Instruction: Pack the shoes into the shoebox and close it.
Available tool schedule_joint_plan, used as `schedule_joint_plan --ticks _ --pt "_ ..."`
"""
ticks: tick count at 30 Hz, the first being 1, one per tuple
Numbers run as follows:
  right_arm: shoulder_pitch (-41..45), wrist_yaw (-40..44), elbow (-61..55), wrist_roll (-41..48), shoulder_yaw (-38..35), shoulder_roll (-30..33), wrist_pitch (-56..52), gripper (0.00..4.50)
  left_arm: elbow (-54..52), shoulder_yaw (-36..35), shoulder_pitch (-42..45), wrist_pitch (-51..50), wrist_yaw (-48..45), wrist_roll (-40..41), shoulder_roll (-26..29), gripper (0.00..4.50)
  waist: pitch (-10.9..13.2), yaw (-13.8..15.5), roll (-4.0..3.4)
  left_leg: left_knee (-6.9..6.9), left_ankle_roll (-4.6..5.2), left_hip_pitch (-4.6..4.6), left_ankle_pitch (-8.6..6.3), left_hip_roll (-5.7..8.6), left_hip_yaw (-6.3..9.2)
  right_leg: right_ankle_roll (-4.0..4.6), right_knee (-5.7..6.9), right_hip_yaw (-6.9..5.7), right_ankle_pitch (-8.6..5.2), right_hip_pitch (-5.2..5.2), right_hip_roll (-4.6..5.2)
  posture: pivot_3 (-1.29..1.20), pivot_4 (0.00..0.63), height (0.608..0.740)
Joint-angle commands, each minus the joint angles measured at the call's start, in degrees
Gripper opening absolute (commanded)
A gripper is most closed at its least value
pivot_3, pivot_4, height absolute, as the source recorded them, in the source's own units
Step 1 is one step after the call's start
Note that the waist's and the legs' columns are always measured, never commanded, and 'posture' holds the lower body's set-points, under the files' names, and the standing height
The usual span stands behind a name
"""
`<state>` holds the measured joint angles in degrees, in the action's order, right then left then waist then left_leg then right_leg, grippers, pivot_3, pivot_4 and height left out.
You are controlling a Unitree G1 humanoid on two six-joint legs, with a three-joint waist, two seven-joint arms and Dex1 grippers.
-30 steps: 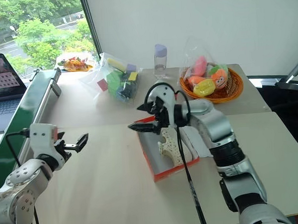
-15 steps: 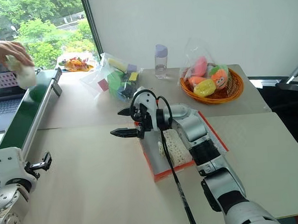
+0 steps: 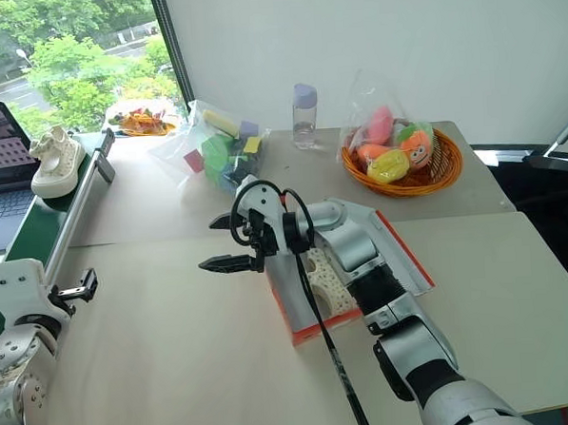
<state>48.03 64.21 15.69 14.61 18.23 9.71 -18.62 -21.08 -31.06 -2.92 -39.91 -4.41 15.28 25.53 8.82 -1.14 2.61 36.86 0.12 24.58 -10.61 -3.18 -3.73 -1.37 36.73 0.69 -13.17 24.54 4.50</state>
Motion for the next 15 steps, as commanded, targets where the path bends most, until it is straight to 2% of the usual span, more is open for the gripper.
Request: schedule_joint_plan --ticks 1,10,15 --pt "-0.27 0.66 -2.44 -0.33 -0.11 0.22 2.60 4.48 2.56 -3.00 1.43 1.90 -0.35 -1.25 3.16 4.50 0.00 0.05 0.00 0.00 0.00 0.00 0.00 -0.01 0.00 0.01 0.01 -0.01 0.00 0.01 0.00 0.00 0.150 0.740" --pt "0.43 1.72 -1.02 -2.12 0.54 0.80 5.37 4.48 11.61 -6.63 7.86 5.78 -4.14 0.55 9.55 4.50 0.00 0.17 0.00 0.00 -0.02 0.01 -0.01 -0.06 -0.03 0.04 0.00 -0.05 0.01 0.04 0.00 0.00 0.150 0.740" --pt "0.46 1.49 -0.93 -2.48 0.10 0.74 5.72 4.48 17.41 -7.98 7.39 10.65 -7.44 0.75 11.23 4.50 0.00 -0.10 0.00 -0.01 -0.08 0.02 -0.04 -0.18 -0.14 0.09 0.00 -0.03 0.04 0.12 -0.03 0.00 0.150 0.740"
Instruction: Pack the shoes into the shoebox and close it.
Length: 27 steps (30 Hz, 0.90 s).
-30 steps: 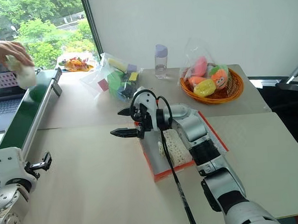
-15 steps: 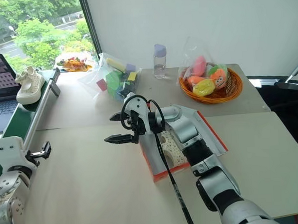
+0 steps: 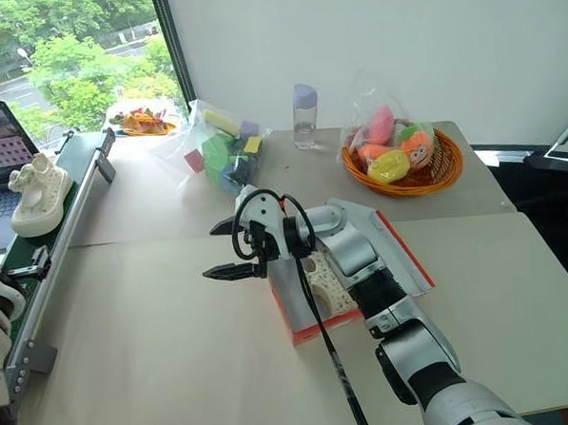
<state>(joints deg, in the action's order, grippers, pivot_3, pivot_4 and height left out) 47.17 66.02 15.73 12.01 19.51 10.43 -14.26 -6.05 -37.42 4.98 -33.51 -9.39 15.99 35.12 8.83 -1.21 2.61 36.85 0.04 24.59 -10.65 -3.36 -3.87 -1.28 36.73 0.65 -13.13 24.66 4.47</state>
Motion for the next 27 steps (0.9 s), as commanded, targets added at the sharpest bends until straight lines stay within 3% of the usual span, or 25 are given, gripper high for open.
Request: schedule_joint_plan --ticks 1,12,24,27 --pt "1.29 -0.55 -0.93 0.00 -1.28 0.09 1.33 4.48 3.04 -1.53 -0.75 5.13 -3.09 0.01 1.84 4.50 0.00 -0.02 0.00 0.00 -0.01 0.00 -0.01 -0.03 -0.01 0.03 0.01 0.00 0.00 0.02 -0.02 0.00 0.150 0.740" --pt "4.06 -16.56 7.74 -4.45 -6.40 -0.79 -0.82 4.48 9.82 -2.11 -1.49 12.29 -7.40 0.48 3.09 4.50 -0.01 0.05 0.01 0.00 -0.46 0.22 -0.21 -0.16 -0.15 0.16 0.08 0.00 0.05 0.37 -0.07 0.00 0.150 0.740" --pt "2.91 -17.91 7.59 -4.70 -6.27 -0.29 -2.77 4.48 19.85 -2.10 -0.06 15.50 -6.74 -0.87 6.70 4.50 0.00 -0.36 0.00 -0.01 -0.14 0.24 -0.01 -0.25 -0.21 0.17 0.09 0.00 0.05 0.41 -0.12 0.00 0.150 0.740" --pt "2.91 -18.18 7.30 -4.70 -6.40 -0.37 -3.00 4.50 23.06 -1.08 0.55 14.56 -7.85 -0.22 6.60 3.68 0.00 0.07 -0.02 -0.01 -0.20 0.19 0.02 -0.31 -0.21 0.21 0.22 -0.02 0.03 0.41 -0.12 0.00 0.150 0.740"
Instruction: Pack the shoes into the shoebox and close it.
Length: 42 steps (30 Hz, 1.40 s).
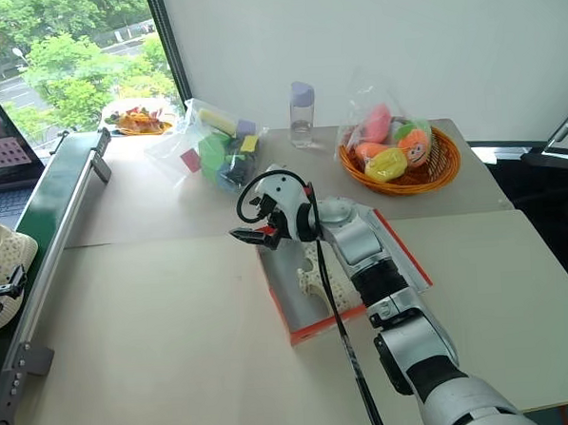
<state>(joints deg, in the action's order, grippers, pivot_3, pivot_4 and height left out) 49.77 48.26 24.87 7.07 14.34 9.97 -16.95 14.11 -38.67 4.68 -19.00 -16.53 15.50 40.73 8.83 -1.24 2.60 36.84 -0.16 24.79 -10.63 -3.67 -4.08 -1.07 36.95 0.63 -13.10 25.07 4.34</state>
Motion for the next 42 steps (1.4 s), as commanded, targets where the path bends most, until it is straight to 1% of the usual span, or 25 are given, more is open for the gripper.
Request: schedule_joint_plan --ticks 1,2,3,4,5,7,10,11,15,17,20,22,24,26,30,32,34,36,42 --pt "0.33 -0.49 -1.84 0.20 -1.26 0.14 -0.32 4.50 2.98 0.39 0.95 0.20 -1.58 0.92 0.62 3.38 0.00 0.15 -0.02 0.00 -0.01 -0.04 0.00 0.00 -0.01 0.02 0.03 0.00 -0.01 -0.01 -0.01 0.00 0.150 0.740" --pt "0.32 -0.56 -1.96 0.08 -1.24 0.25 -0.35 4.50 2.55 0.61 1.04 0.19 -1.96 1.39 0.18 3.06 0.00 0.20 -0.09 0.00 -0.04 -0.06 0.00 0.00 -0.01 0.04 0.05 0.00 -0.02 -0.02 -0.01 0.00 0.150 0.740" --pt "0.37 -0.61 -1.95 0.00 -1.22 0.35 -0.33 4.50 2.31 0.78 1.19 0.16 -2.21 1.65 -0.10 2.59 0.00 0.21 -0.11 0.00 -0.05 -0.10 0.00 -0.01 -0.03 0.06 0.08 0.00 -0.02 -0.02 -0.01 0.00 0.150 0.740" --pt "0.38 -0.70 -2.12 -0.01 -1.26 0.42 -0.46 4.50 1.81 0.94 1.40 0.02 -2.62 2.10 -0.49 2.40 0.00 0.21 -0.12 -0.01 -0.06 -0.10 0.00 -0.01 -0.03 0.07 0.10 0.00 -0.02 -0.02 -0.02 0.00 0.150 0.740" --pt "0.36 -0.75 -2.32 -0.02 -1.29 0.50 -0.60 4.50 1.18 1.18 1.58 -0.14 -2.84 2.36 -0.86 1.97 0.00 0.27 -0.14 -0.01 -0.08 -0.11 0.00 -0.02 -0.04 0.09 0.11 0.00 -0.02 -0.02 -0.04 0.00 0.150 0.740" --pt "0.33 -0.83 -2.56 0.01 -1.29 0.59 -0.78 4.50 0.48 1.47 1.79 -0.24 -3.12 2.77 -1.25 1.38 0.01 0.41 -0.16 -0.01 -0.12 -0.11 0.03 -0.03 -0.04 0.10 0.13 -0.01 -0.03 -0.02 -0.03 0.00 0.150 0.740" --pt "0.26 -1.08 -2.81 -0.04 -1.24 0.76 -1.00 4.50 -0.62 1.87 2.45 -0.26 -3.65 3.61 -1.57 0.19 0.01 0.52 -0.16 -0.01 -0.16 -0.11 0.07 -0.02 -0.04 0.10 0.13 -0.01 -0.02 -0.03 -0.03 0.00 0.150 0.740" --pt "0.28 -1.17 -2.83 -0.04 -1.26 0.76 -1.04 4.50 -0.84 1.88 2.76 -0.22 -3.69 3.87 -1.58 0.07 0.01 0.58 -0.16 -0.01 -0.16 -0.11 0.07 -0.02 -0.04 0.10 0.13 -0.02 -0.02 -0.04 -0.02 0.00 0.150 0.740" --pt "0.40 -1.52 -2.89 -0.08 -1.27 0.68 -1.06 4.50 -0.70 2.21 3.99 -1.11 -3.39 3.96 -1.06 0.07 0.01 0.79 -0.16 -0.01 -0.18 -0.10 0.10 -0.01 -0.03 0.10 0.13 -0.07 -0.02 -0.05 -0.02 0.00 0.150 0.740" --pt "0.42 -1.60 -3.06 -0.02 -1.33 0.69 -1.19 4.50 -2.33 2.66 4.83 -1.78 -2.36 3.60 -1.08 0.07 0.01 1.00 -0.16 -0.01 -0.19 -0.10 0.10 -0.01 -0.03 0.10 0.13 -0.07 -0.02 -0.06 -0.01 0.00 0.150 0.740" --pt "0.48 -1.69 -3.58 0.76 -2.07 0.73 -2.15 4.50 -7.68 3.81 6.51 -2.98 -2.69 5.29 -1.73 0.07 0.01 1.29 -0.15 -0.01 -0.22 -0.07 0.13 -0.01 -0.02 0.10 0.13 -0.09 -0.02 -0.06 -0.03 0.00 0.150 0.740" --pt "0.61 -1.75 -4.19 2.36 -3.43 0.52 -4.10 4.50 -11.66 4.87 7.89 -4.55 -2.70 6.48 -2.25 0.07 0.01 1.37 0.00 0.00 -0.23 -0.03 0.14 -0.01 -0.02 0.09 0.12 -0.10 -0.02 -0.05 -0.02 0.00 0.150 0.740" --pt "1.36 -2.59 -5.67 5.98 -6.67 0.25 -10.14 4.50 -17.80 8.34 10.36 -7.17 -2.53 7.75 -3.14 0.07 0.00 1.32 0.14 0.01 -0.23 0.06 0.15 -0.03 0.01 0.08 0.11 -0.11 -0.01 -0.01 -0.05 0.00 0.150 0.740" --pt "2.19 -4.14 -7.30 9.03 -9.77 0.15 -16.57 4.50 -23.67 13.26 13.15 -10.37 -1.94 8.30 -4.45 0.07 0.00 1.32 0.18 0.01 -0.22 0.15 0.16 -0.02 0.02 0.06 0.08 -0.11 0.02 0.02 -0.06 0.00 0.150 0.740" --pt "2.70 -8.16 -10.47 11.76 -12.61 0.53 -27.58 4.50 -29.92 20.95 16.91 -15.19 -2.09 7.96 -5.76 0.07 0.00 0.76 0.18 0.01 -0.20 0.25 0.17 0.03 0.05 0.01 0.04 -0.04 0.05 0.05 -0.09 0.00 0.150 0.740" --pt "2.52 -9.99 -12.56 13.43 -14.05 0.72 -33.09 4.50 -31.85 24.44 19.81 -17.08 -1.86 8.37 -7.39 0.07 0.00 0.19 0.18 0.00 -0.19 0.25 0.17 -0.02 0.05 0.01 0.02 -0.01 0.04 0.06 -0.17 0.00 0.150 0.740" --pt "2.77 -13.15 -14.25 16.70 -18.44 -0.39 -38.58 4.50 -33.48 28.82 22.72 -18.81 -1.56 8.82 -10.50 0.07 0.00 0.08 0.18 0.00 -0.19 0.27 0.17 -0.09 0.06 0.01 0.00 0.05 0.04 0.09 -0.33 0.00 0.150 0.740" --pt "3.27 -15.50 -15.27 19.19 -21.81 -1.33 -42.02 4.50 -34.37 31.51 24.15 -19.77 -1.84 8.77 -12.51 0.07 0.00 0.09 0.18 0.00 -0.18 0.30 0.17 -0.13 0.10 0.01 0.00 0.05 0.04 0.10 -0.42 0.00 0.150 0.740" --pt "4.61 -21.35 -17.29 25.26 -29.36 -3.41 -47.52 4.50 -34.10 37.45 27.59 -20.14 -2.43 8.43 -18.14 0.07 0.00 0.16 0.17 0.01 -0.17 0.31 0.18 -0.14 0.10 0.01 -0.02 0.10 0.04 0.10 -0.47 0.00 0.150 0.740"
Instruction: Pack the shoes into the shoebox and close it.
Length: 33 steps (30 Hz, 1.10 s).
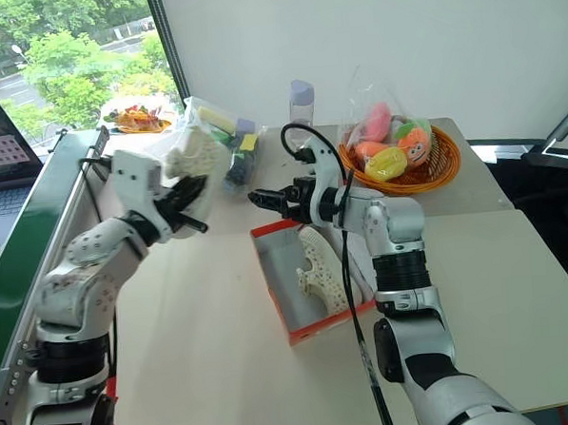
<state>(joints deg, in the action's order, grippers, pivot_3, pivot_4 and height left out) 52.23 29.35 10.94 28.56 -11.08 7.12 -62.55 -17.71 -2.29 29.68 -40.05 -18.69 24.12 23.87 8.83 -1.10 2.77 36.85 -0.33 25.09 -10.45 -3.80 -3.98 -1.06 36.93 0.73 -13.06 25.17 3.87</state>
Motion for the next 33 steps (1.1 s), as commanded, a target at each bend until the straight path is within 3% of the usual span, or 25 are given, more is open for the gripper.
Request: schedule_joint_plan --ticks 1,13,16,22,25,33 --pt "2.34 -3.45 -3.74 4.76 -5.14 -0.97 -2.55 4.50 -1.88 2.07 3.26 1.13 -0.44 -0.31 -2.20 0.07 0.00 0.05 0.00 0.00 0.00 0.00 0.00 0.00 0.01 0.00 -0.01 0.00 0.00 0.00 0.00 0.00 0.150 0.740" --pt "2.46 -10.89 -1.53 8.29 -10.63 -2.45 -0.04 4.50 -2.76 8.19 6.31 -0.12 -0.88 -0.81 -10.58 0.07 0.01 0.17 -0.01 0.01 0.01 0.06 0.01 0.03 0.06 -0.03 -0.09 0.01 0.01 -0.01 -0.02 0.00 0.150 0.740" --pt "2.64 -11.38 -0.72 8.82 -11.30 -2.75 1.17 3.80 -3.21 7.92 5.58 -0.35 -0.79 -1.02 -10.57 0.00 0.01 0.08 -0.02 0.01 0.01 0.05 0.01 0.02 0.08 -0.03 -0.09 0.02 0.01 -0.01 -0.06 0.00 0.150 0.740" --pt "3.32 -11.85 0.33 9.95 -11.37 -2.83 3.03 1.69 -3.23 6.41 5.36 -1.11 -0.58 -1.15 -9.51 0.00 0.03 0.11 -0.05 0.01 0.02 0.06 0.01 0.02 0.10 -0.03 -0.09 0.03 0.01 -0.01 -0.08 0.00 0.150 0.740" --pt "3.62 -11.63 0.45 9.94 -10.74 -2.49 3.93 0.94 -3.70 4.20 4.82 -3.07 0.07 -0.12 -8.54 0.00 0.03 0.13 -0.05 0.01 0.02 0.06 0.01 0.02 0.11 -0.03 -0.09 0.02 0.01 -0.01 -0.08 0.00 0.150 0.740" --pt "5.93 -10.20 1.14 8.54 -8.61 1.53 6.67 0.83 -10.87 -2.96 1.13 -14.06 -2.68 9.02 -2.22 2.62 0.07 0.08 -0.11 0.01 0.02 0.07 0.01 0.00 0.13 -0.03 -0.10 0.03 0.01 -0.01 -0.09 0.00 0.150 0.740"
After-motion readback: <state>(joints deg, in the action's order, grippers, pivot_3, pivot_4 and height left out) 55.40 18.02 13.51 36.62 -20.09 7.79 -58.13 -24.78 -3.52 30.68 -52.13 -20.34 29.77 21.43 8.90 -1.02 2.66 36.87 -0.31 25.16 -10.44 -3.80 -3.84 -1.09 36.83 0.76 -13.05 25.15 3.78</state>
